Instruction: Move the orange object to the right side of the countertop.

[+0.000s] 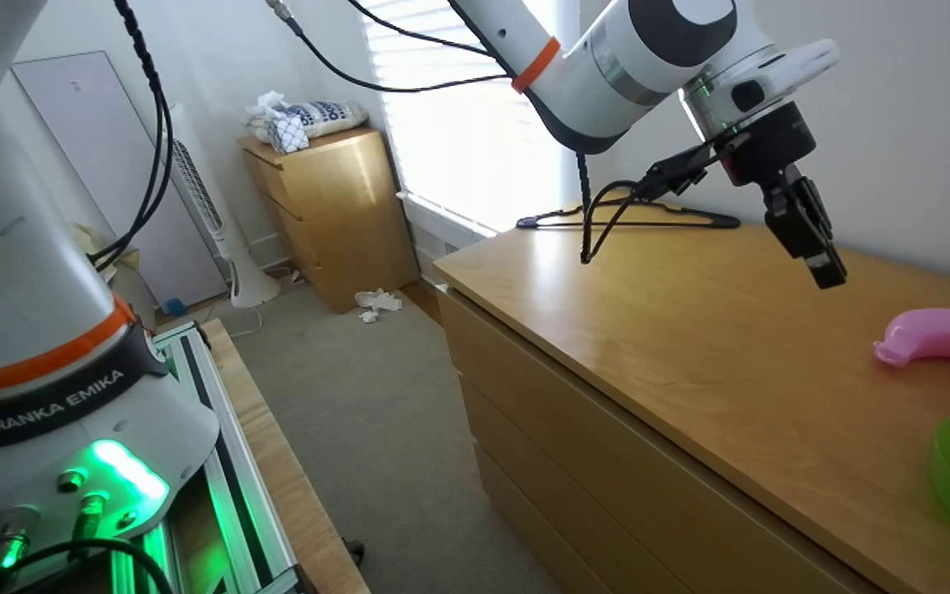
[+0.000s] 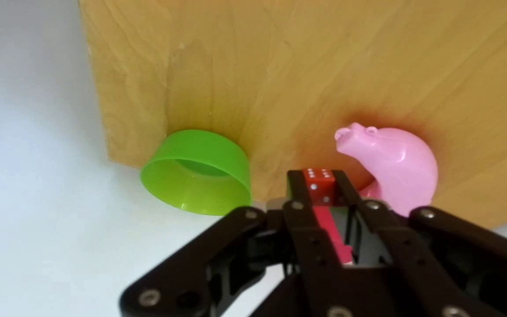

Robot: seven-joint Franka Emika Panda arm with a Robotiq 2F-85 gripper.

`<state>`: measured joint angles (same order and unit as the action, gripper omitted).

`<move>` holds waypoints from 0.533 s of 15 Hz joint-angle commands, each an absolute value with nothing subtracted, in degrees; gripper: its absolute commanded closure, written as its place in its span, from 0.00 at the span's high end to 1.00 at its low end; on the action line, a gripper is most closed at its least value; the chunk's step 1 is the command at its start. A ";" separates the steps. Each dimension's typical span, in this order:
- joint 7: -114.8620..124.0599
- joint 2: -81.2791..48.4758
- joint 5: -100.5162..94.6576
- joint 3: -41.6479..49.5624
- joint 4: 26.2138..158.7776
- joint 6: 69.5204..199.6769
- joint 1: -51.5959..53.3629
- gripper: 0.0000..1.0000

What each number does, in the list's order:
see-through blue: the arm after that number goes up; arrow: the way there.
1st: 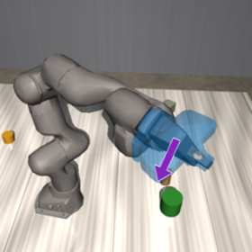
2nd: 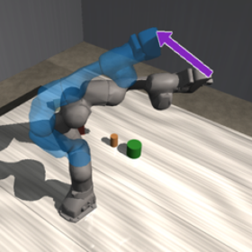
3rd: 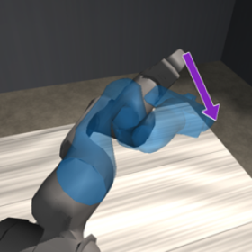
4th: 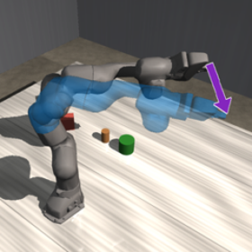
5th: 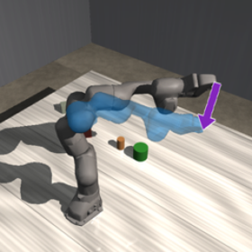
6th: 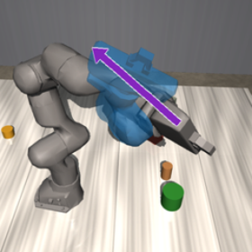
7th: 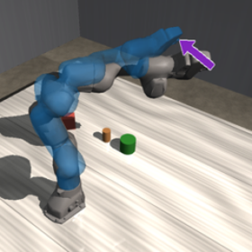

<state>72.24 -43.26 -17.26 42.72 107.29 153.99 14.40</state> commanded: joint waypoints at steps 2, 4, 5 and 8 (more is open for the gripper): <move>71.51 -43.80 -17.34 40.95 105.60 151.91 12.94 0.57; 71.14 -43.09 -17.31 40.39 106.02 151.53 12.84 0.73; 70.60 -42.47 -17.07 39.70 106.39 151.77 12.45 0.81; 68.11 -41.10 -17.13 37.81 107.16 153.00 11.29 1.00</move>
